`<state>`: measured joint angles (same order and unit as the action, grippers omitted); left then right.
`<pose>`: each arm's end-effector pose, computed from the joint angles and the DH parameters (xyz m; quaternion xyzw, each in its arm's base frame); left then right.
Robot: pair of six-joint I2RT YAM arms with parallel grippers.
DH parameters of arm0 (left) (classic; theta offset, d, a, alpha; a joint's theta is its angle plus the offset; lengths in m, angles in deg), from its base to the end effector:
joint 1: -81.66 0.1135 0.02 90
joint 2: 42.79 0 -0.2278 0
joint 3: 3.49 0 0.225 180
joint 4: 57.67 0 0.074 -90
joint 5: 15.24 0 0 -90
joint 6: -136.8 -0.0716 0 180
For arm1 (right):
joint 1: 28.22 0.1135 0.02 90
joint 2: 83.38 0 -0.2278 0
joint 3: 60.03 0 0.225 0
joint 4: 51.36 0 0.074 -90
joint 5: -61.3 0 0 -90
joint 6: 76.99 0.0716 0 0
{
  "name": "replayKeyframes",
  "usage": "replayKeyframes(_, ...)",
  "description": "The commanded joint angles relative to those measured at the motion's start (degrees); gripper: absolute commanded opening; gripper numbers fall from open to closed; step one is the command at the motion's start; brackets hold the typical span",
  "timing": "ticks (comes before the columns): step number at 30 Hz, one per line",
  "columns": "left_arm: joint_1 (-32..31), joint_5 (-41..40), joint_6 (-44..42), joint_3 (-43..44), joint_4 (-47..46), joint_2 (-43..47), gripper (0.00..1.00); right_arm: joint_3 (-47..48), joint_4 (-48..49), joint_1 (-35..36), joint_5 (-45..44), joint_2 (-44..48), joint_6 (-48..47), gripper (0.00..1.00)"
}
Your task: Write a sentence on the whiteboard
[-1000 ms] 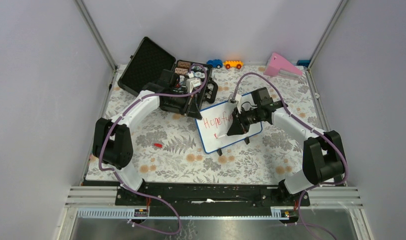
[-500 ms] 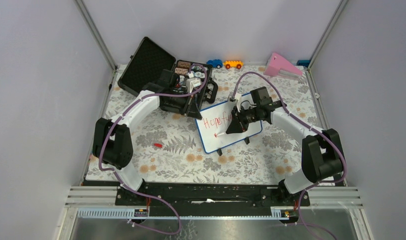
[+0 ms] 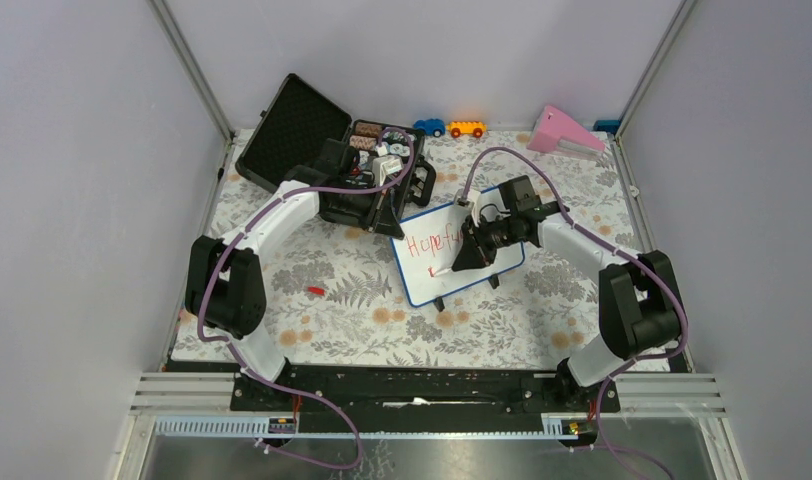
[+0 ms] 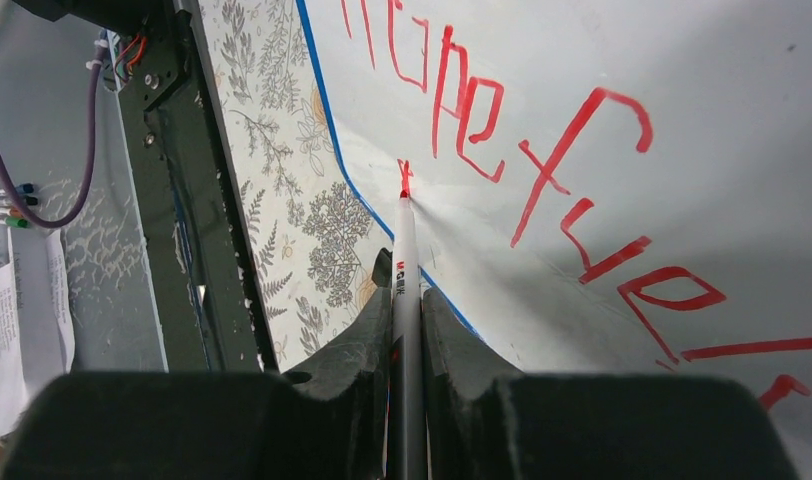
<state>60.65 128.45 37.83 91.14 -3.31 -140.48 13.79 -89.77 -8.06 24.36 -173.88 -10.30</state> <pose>0.2947 -0.1750 0.2292 0.3439 0.7945 -0.4573 0.2034 0.2661 0.1587 0.1807 -0.4405 0.7432 0.4186 0.2800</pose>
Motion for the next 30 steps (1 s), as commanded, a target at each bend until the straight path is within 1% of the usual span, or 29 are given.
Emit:
replayKeyframes(1,-1.0,-1.4,-1.9,0.5,-0.2,0.4,0.0,-0.7,-1.4,0.7,-1.5,-1.1,-2.8,0.0)
replayKeyframes(11,-1.0,-1.4,-1.9,0.5,-0.3,0.4,0.0,-2.1,-3.2,1.5,-2.7,-1.2,-4.9,0.0)
replayKeyframes(15,-1.0,-1.5,-1.9,0.4,-0.2,0.4,0.0,-1.7,-4.0,1.5,-0.7,-0.3,-5.0,0.0)
replayKeyframes(18,-1.0,-1.5,-1.9,0.5,-0.2,0.4,0.0,-0.6,-4.3,1.5,1.5,1.3,-3.8,0.0)
replayKeyframes(22,-1.0,-1.5,-1.9,0.4,-0.2,0.5,0.0,0.9,-4.1,1.1,1.8,2.5,-2.5,0.0)
replayKeyframes(30,-1.0,-1.6,-1.9,0.3,-0.2,0.6,0.0,1.3,-0.4,0.2,0.1,1.9,0.0,0.0)
